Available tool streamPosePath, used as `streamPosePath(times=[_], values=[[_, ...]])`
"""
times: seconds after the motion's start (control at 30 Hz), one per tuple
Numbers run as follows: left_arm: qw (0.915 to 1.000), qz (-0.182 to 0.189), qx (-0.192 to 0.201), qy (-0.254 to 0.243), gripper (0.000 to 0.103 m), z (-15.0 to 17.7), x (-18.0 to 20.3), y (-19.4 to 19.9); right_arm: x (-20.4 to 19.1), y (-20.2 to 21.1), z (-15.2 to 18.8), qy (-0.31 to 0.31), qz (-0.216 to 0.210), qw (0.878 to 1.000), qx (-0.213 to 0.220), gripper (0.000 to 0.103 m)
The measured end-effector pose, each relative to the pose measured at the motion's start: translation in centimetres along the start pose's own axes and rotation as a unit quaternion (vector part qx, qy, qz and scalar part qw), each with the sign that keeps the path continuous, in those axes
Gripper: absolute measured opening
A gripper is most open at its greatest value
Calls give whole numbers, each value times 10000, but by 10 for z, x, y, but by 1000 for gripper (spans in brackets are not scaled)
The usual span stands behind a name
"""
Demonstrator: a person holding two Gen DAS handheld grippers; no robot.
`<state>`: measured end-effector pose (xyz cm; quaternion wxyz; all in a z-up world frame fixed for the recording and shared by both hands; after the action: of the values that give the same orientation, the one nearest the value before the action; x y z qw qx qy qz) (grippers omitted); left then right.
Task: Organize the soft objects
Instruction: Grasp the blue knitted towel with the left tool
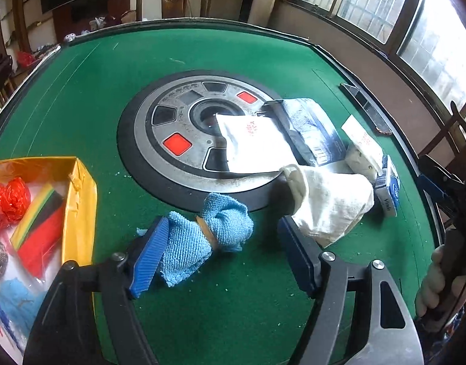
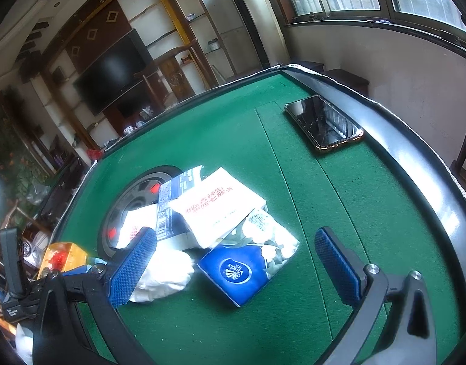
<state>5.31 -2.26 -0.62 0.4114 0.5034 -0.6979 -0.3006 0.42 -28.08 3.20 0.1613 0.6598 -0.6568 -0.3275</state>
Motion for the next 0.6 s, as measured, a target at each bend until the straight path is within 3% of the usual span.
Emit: streamPosePath(times=[0.1, 0.23, 0.33, 0.4, 0.47, 0.6], values=[[9999, -95, 5, -107, 74, 2, 5, -3, -1, 0, 0, 30, -2, 10000, -4, 102], [9978, -540, 77, -382, 74, 3, 9, -14, -1, 0, 0, 36, 24, 10000, -7, 102], [9978, -571, 146, -317, 74, -1, 7, -18, 0, -1, 1, 33, 41, 10000, -23, 102], [9977, -583, 152, -301, 51, -2, 7, -23, 0, -1, 1, 26, 48, 10000, -33, 102], [9954, -826, 220, -441, 46, 0, 6, -20, 1, -1, 1, 20, 41, 10000, -39, 102], [9975, -599, 257, -258, 41, 0, -1, -6, 0, -2, 1, 55, 52, 10000, -32, 102]])
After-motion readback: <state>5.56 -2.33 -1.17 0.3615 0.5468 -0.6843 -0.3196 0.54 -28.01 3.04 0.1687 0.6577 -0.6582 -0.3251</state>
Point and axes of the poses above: each gripper's, at about its wrist camera, not at the fingertips, and y roughly against the way its jaws point, x to its right, z to its underside, the point moved 5 cm from there along -y, roughly the way its jaws point, and after that the axes turned 12 degrees about y, right-handed, at the moved point
